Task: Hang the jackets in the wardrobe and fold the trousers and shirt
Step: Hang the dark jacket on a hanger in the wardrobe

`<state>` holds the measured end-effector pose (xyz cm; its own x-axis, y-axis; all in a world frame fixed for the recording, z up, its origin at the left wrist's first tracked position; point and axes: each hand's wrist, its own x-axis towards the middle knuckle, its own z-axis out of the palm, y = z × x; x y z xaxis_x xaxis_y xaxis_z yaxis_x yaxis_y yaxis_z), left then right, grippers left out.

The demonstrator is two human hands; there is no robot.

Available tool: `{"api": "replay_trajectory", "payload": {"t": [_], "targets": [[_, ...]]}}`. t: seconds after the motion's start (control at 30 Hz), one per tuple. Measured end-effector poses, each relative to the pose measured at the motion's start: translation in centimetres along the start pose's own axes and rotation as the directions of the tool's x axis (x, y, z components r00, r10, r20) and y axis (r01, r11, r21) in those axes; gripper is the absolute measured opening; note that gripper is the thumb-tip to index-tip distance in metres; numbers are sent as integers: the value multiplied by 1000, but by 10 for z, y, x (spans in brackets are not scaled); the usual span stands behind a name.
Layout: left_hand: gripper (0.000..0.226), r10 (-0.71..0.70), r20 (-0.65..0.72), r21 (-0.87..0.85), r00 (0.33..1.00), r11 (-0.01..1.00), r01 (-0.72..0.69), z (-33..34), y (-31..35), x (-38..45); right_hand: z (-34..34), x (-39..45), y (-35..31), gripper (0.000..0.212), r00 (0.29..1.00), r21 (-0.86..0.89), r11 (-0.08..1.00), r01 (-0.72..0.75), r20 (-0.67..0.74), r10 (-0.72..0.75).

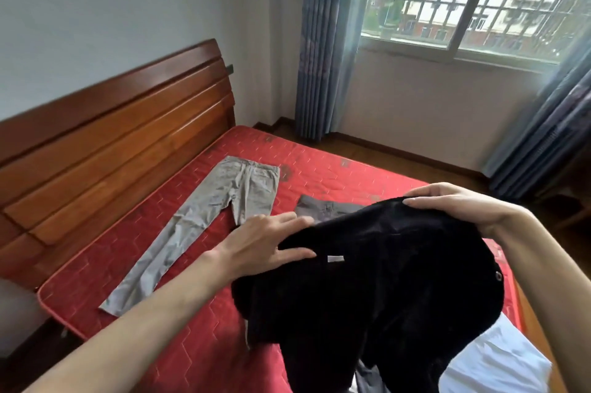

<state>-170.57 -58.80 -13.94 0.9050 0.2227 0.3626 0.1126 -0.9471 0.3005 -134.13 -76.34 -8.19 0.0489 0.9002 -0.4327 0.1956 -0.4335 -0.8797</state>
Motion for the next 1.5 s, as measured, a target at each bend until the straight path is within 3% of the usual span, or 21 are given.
{"api": "replay_trajectory", "payload": {"t": [0.1,0.2,0.33,0.43,0.57,0.63,0.73,0.83,0.9,1.03,1.2,1.33,1.4,1.5], "targets": [[43,150,97,126,984,979,-162,17,8,-12,0,1,0,50,998,-34,999,-24,51,25],[32,34,21,-43,999,999,-33,21,10,-18,5,0,0,55,998,-138,989,-59,13,61],[24,-127,-28,-165,991,979,121,14,15,-11,14,0,8,61,981,-437,889,-141,-184,65],[17,-182,-87,-218,980,963,159,4,23,5,24,10,25,61,935,-605,774,-187,-351,-48],[9,-229,-176,-245,958,952,182,-5,37,29,50,30,55,59,883,-736,669,-107,-379,-275],[10,-238,-210,-251,948,950,184,-7,42,38,70,40,67,50,769,-763,646,-11,-419,-483],[11,-211,-228,-203,950,965,166,-6,48,47,107,52,74,33,483,-737,625,258,-462,-744],[12,-191,-250,-159,949,975,155,-7,50,47,139,61,71,33,324,-792,489,366,-384,-865],[15,-185,-270,-124,945,980,156,-9,47,44,152,66,65,32,261,-811,445,380,-368,-893],[19,-156,-316,-23,936,987,157,-15,39,36,164,75,55,20,309,-742,468,480,-356,-882],[26,-106,-301,141,948,978,155,-19,22,21,158,81,44,13,351,-591,589,552,-476,-806],[48,-96,-238,345,967,922,177,-15,-6,4,143,76,8,17,325,-660,520,543,-405,-854],[50,-165,-194,375,967,899,229,-4,-19,-10,141,73,-12,16,320,-679,493,544,-375,-870],[39,-406,-171,164,898,887,432,16,-38,-32,136,66,-36,16,279,-699,492,519,-406,-870]]}}
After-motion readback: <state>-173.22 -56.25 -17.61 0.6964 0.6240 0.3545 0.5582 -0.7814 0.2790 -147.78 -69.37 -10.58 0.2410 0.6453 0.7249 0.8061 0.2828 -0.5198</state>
